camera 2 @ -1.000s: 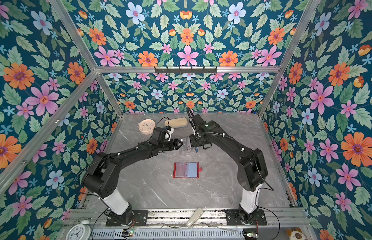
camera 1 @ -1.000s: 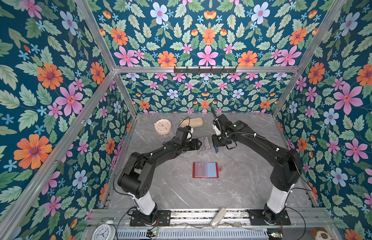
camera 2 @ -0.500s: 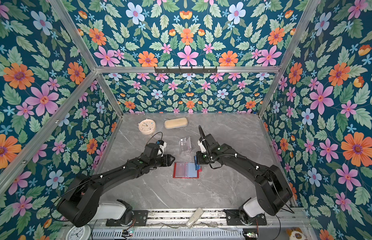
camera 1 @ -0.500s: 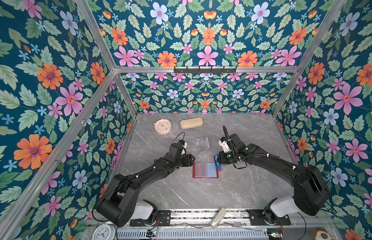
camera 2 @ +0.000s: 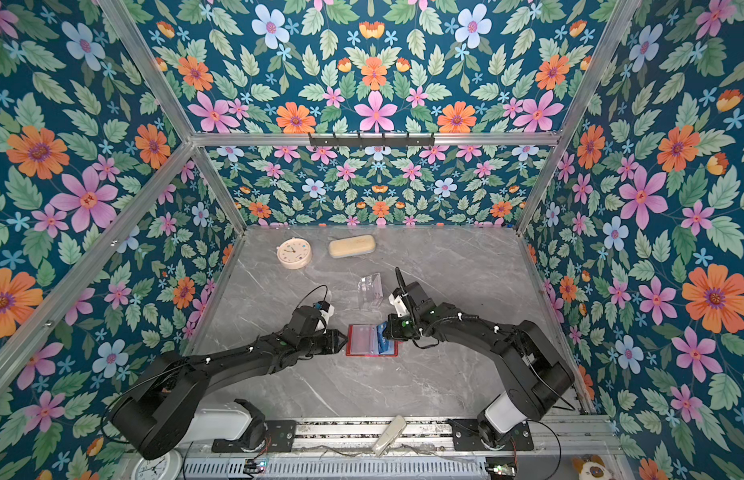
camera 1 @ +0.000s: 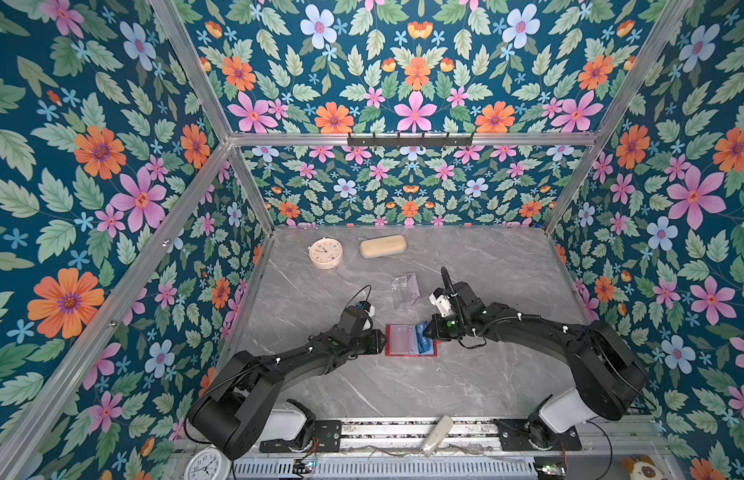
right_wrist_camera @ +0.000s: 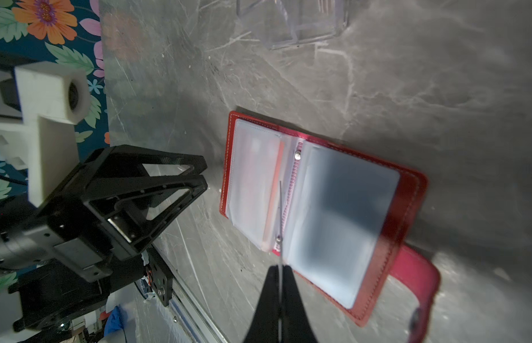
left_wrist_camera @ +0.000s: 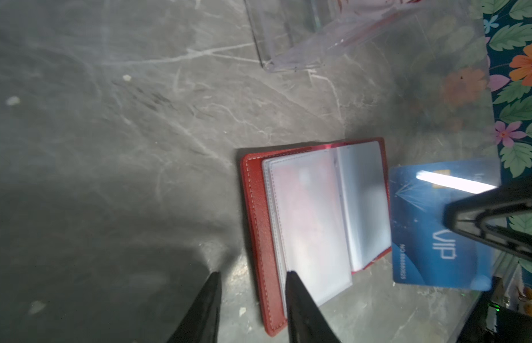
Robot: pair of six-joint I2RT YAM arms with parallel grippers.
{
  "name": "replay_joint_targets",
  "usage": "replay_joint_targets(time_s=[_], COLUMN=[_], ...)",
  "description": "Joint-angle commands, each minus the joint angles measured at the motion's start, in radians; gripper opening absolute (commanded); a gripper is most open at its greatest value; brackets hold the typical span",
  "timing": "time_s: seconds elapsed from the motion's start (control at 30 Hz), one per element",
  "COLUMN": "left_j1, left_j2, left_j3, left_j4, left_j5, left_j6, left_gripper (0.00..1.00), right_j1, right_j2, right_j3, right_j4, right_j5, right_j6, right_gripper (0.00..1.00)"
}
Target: Put the credit cards into the card holder
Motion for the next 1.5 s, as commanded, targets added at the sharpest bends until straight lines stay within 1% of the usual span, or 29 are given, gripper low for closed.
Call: replay_joint_targets(time_s=[0.0, 0.07, 0.2, 0.23, 0.33, 0.5, 0.53, 0.63, 0.7, 0.9, 1.03, 1.13, 1.3, 1.47], left_j1=[-0.002, -0.004, -0.007, -0.010, -0.012, -0.014, -0.013, -0.014, -0.013, -0.013, -0.013, -0.013, -0.016, -0.023], left_j2=[0.012, 0.024, 0.046, 0.047, 0.038, 0.004, 0.005, 0.016, 0.028, 0.072, 0.091, 0.098, 0.096, 0.102], left_j3=[0.000, 0.000, -0.002, -0.003, -0.004, -0.002, -0.001, -0.002, -0.005, -0.012, -0.019, -0.025, -0.054, -0.074], left_j4=[0.044, 0.048, 0.057, 0.061, 0.065, 0.067, 0.071, 0.093, 0.117, 0.153, 0.155, 0.152, 0.166, 0.172], left_j5=[0.012, 0.014, 0.019, 0.020, 0.019, 0.014, 0.020, 0.047, 0.062, 0.076, 0.064, 0.060, 0.055, 0.044], left_j6=[-0.022, -0.027, -0.034, -0.034, -0.035, -0.019, -0.019, -0.018, -0.023, -0.030, -0.042, -0.059, -0.104, -0.123], left_gripper=[0.35, 0.34, 0.28, 0.25, 0.23, 0.13, 0.12, 0.03, 0.01, 0.00, 0.00, 0.00, 0.00, 0.00], right_j1=[0.006, 0.006, 0.005, 0.006, 0.006, 0.006, 0.005, 0.006, 0.006, 0.005, 0.005, 0.006, 0.006, 0.005], right_j2=[0.016, 0.028, 0.054, 0.057, 0.069, 0.081, 0.084, 0.086, 0.086, 0.086, 0.103, 0.129, 0.142, 0.148], right_j3=[0.002, 0.004, 0.008, 0.008, 0.013, 0.016, 0.016, 0.019, 0.021, 0.025, 0.023, 0.029, 0.031, 0.037], right_j4=[0.062, 0.066, 0.081, 0.086, 0.089, 0.089, 0.089, 0.091, 0.092, 0.093, 0.096, 0.099, 0.108, 0.115], right_j5=[-0.020, -0.024, -0.034, -0.037, -0.037, -0.030, -0.028, -0.030, -0.031, -0.033, -0.037, -0.046, -0.057, -0.077], right_j6=[0.030, 0.029, 0.034, 0.034, 0.036, 0.035, 0.036, 0.036, 0.036, 0.036, 0.041, 0.049, 0.061, 0.063], right_gripper=[0.00, 0.00, 0.00, 0.00, 0.00, 0.00, 0.00, 0.00, 0.00, 0.00, 0.00, 0.00, 0.00, 0.00])
